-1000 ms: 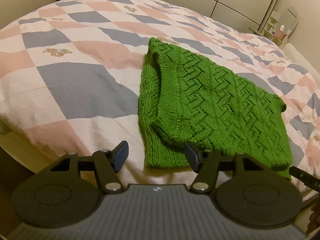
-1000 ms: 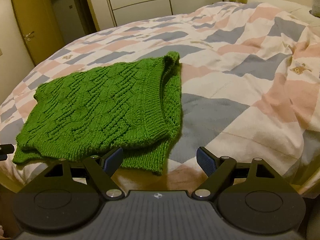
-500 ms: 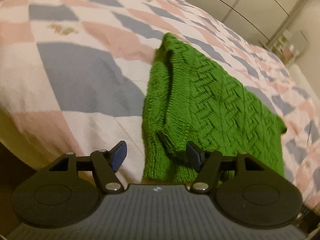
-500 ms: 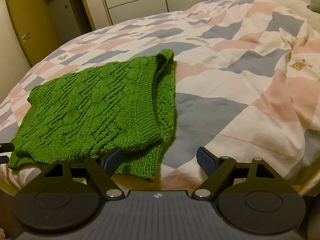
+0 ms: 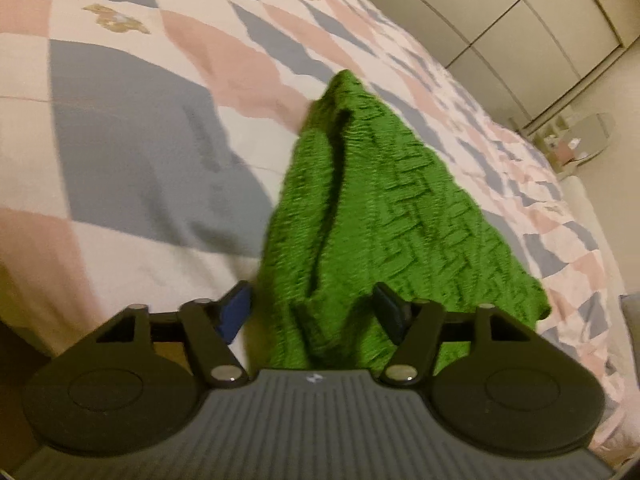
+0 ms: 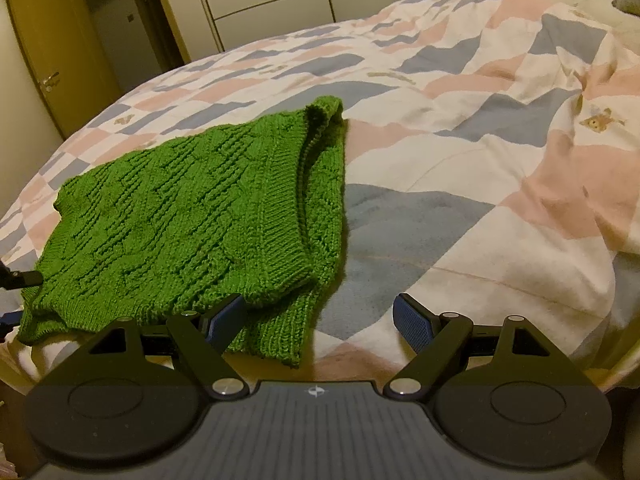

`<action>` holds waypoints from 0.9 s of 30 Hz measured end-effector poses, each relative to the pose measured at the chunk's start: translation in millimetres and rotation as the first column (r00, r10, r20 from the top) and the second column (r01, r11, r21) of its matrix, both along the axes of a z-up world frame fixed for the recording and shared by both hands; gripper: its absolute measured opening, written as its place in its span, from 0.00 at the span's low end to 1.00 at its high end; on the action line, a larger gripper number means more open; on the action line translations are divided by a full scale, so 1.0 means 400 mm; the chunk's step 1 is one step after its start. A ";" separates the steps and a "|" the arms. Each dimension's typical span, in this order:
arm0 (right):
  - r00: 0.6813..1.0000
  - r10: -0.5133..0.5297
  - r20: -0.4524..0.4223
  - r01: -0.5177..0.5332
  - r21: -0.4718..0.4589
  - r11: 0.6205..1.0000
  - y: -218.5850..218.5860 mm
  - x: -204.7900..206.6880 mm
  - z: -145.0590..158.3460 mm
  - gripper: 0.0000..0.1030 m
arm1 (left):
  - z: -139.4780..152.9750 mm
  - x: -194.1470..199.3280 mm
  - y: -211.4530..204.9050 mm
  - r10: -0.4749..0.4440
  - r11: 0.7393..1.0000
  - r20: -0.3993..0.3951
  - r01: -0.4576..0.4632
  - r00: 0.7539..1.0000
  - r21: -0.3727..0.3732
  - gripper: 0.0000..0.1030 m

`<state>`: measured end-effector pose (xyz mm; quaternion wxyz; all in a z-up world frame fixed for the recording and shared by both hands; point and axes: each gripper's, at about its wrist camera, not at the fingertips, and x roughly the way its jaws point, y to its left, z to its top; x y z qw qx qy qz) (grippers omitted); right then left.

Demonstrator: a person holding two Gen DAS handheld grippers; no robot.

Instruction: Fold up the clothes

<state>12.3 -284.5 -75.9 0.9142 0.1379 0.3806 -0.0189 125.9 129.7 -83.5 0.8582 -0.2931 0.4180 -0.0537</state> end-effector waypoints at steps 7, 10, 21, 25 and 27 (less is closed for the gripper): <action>1.000 -0.001 0.008 0.001 0.031 1.000 -0.014 0.004 -0.008 0.81 | -0.024 0.007 -0.008 0.011 0.999 0.007 -0.011 1.000 -0.046 0.51; 1.000 -0.005 0.012 0.004 0.043 0.999 -0.020 0.006 -0.012 0.81 | -0.019 0.011 -0.015 -0.001 0.999 0.012 0.002 1.000 -0.038 0.44; 0.996 -0.037 0.082 0.016 0.242 0.970 -0.073 0.003 -0.018 0.79 | -0.019 0.007 -0.025 -0.014 1.000 0.020 0.014 1.000 -0.001 0.38; 0.996 -0.082 0.045 0.057 0.402 0.914 -0.110 0.009 -0.054 0.78 | -0.026 0.010 -0.018 -0.003 1.000 0.007 0.003 1.000 -0.027 0.40; 0.995 -0.091 0.033 0.069 0.414 0.907 -0.115 0.011 -0.065 0.77 | -0.023 0.011 -0.022 -0.001 1.000 0.008 0.001 1.000 -0.021 0.39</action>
